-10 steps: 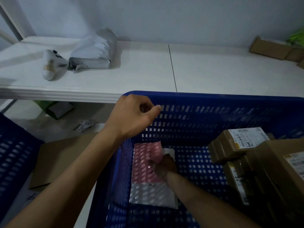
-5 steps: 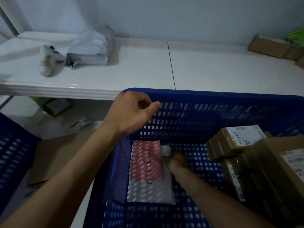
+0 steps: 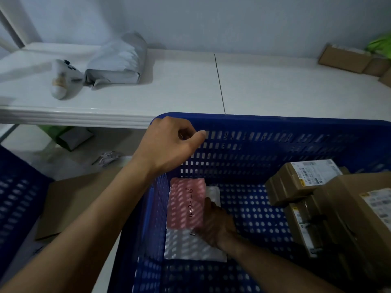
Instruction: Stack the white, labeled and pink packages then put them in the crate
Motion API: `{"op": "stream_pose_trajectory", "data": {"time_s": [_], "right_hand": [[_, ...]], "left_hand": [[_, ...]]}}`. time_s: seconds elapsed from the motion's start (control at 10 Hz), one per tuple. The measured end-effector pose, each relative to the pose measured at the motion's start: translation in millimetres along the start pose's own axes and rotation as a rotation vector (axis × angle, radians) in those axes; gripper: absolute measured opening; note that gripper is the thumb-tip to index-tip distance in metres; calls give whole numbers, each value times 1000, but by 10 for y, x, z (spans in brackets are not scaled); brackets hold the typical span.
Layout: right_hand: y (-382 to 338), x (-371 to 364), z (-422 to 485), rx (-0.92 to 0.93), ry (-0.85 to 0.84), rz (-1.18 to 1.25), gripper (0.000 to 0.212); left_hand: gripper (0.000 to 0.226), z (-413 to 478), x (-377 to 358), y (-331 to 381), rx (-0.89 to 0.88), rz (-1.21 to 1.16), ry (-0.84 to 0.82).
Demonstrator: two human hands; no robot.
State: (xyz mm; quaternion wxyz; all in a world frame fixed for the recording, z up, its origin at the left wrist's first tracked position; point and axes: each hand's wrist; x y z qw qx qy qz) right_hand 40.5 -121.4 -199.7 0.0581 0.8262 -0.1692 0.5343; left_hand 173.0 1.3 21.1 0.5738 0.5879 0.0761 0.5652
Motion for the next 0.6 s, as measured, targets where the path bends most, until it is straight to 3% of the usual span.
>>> {"op": "stream_pose_trajectory", "data": {"time_s": [0.3,0.5,0.6], "right_hand": [[33,49,-17,-19,-12,-21,110],[95,293,-231,88,128,-126,73],[85,614,-322,82,170,-29,60]], "left_hand": [[33,5,-9,-9,13,33,-6],[36,-4,-6,12,21,43,-16],[39,-7,-5,23,21,51,-18]]}}
Point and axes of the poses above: each hand's wrist, its own z-axis towards the middle knuckle, its own x-axis out of the back of the hand, y = z × x, and after that the axes turned 12 degrees about -z, right-handed
